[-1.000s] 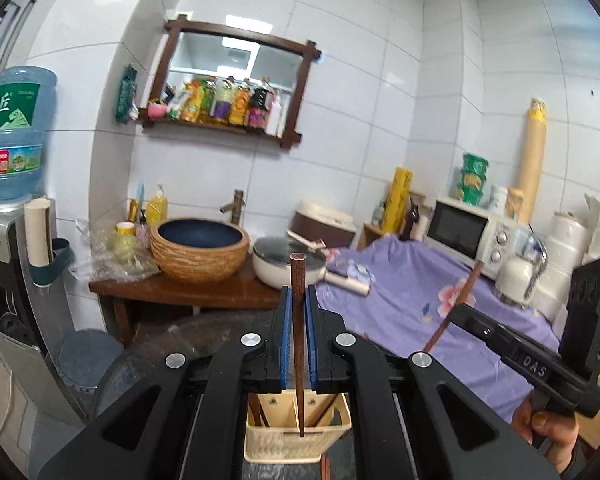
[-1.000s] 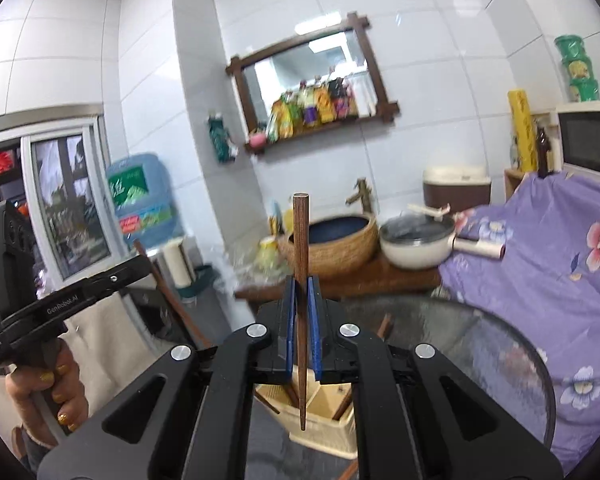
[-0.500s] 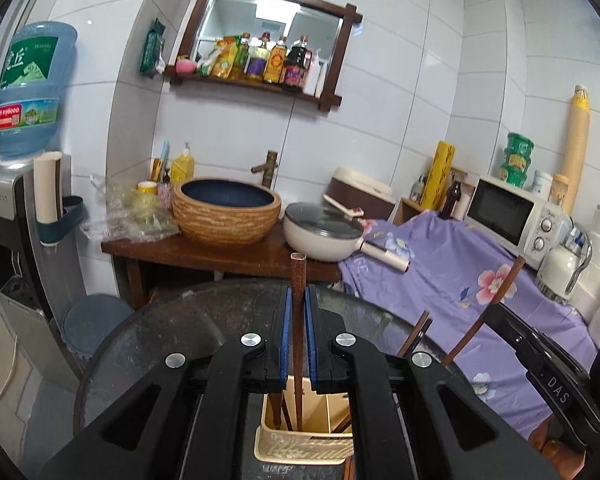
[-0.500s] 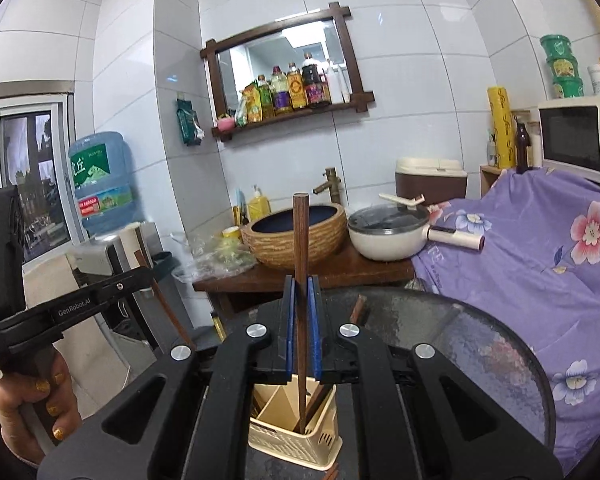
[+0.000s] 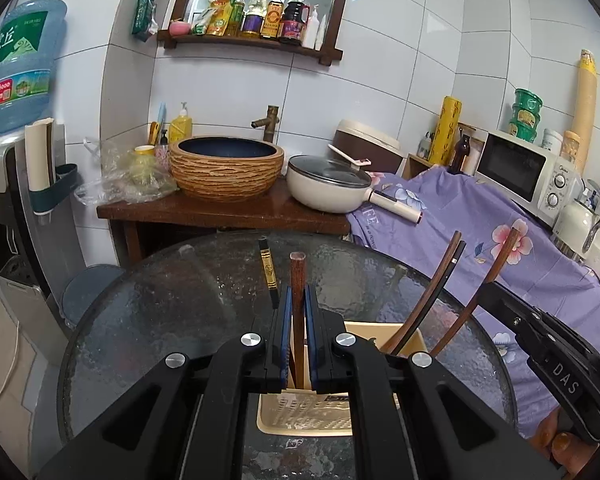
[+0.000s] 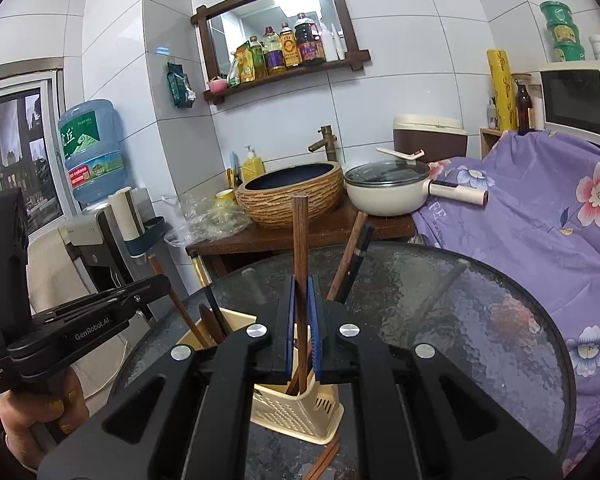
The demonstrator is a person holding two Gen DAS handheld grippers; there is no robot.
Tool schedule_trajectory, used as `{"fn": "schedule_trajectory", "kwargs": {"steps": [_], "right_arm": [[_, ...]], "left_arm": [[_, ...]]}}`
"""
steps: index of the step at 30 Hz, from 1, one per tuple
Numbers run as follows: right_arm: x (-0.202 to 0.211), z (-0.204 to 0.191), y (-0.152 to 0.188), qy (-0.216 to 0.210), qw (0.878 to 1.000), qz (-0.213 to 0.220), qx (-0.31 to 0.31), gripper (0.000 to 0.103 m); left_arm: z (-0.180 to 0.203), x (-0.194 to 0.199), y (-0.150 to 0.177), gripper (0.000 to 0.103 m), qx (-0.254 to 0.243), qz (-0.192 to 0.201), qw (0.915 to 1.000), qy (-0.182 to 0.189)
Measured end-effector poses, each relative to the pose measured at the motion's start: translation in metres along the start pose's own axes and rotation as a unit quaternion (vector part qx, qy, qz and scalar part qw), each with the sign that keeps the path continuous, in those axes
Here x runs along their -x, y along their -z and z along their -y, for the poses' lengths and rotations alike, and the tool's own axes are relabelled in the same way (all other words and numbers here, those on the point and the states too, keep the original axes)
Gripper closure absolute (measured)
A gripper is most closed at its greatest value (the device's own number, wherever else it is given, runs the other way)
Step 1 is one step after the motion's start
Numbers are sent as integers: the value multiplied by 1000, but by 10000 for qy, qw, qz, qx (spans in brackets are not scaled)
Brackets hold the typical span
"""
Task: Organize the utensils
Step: 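Lower both chopsticks into the holder and open both tools, then move both tools back down to the spoons and chopsticks on the table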
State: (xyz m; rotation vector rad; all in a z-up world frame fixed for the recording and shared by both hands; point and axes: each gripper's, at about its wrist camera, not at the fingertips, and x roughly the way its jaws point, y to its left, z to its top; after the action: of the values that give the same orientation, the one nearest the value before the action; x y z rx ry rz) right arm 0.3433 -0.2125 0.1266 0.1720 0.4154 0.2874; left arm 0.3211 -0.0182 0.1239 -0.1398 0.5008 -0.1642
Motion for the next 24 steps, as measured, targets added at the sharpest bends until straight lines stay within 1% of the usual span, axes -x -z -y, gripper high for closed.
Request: {"fn": "schedule_trajectory", "kwargs": {"steps": [2,6,7,9,10,11,12,13,15,17,18,20,24], "right_arm": [[-3,1,3,22,10000,-45,-1,96],[-2,2,5,31,10000,-4,-27,96],[-2,2,5,30,10000,-14,-32,95],[-2,4,6,48,10000,-46,-18,87],[1,5,7,73,10000,0,-12,68],[4,5,8,99,9999,46,-11,45],[9,5,9,132,9998,143,-14,40],[16,5,12,179,9995,260,-3,40],[25,3,16,204,9994,272,93,40],[34,2,22,142,9994,281,122,40],[38,1,26,131,9995,262,138,40],[43,-1,36,121,9996,128,218,40],[41,-1,63,175,9988,-361,298,39]], "left_arm": [[0,1,1,97,-52,48,10000,-59],[2,3,2,96,-87,43,10000,3],[2,3,2,94,-71,35,10000,32],[2,4,2,79,-75,40,10000,29],[3,6,2,66,-105,60,9999,29],[3,9,3,52,-138,98,9999,30],[3,13,5,47,-148,149,9998,32],[3,17,7,41,-159,202,9997,37],[2,23,12,36,-197,247,9995,20],[0,28,18,27,-224,235,9995,9],[-3,31,23,25,-196,220,9996,11],[-6,34,31,19,-126,184,9997,32],[-12,38,55,18,-137,-47,9999,43]]}}
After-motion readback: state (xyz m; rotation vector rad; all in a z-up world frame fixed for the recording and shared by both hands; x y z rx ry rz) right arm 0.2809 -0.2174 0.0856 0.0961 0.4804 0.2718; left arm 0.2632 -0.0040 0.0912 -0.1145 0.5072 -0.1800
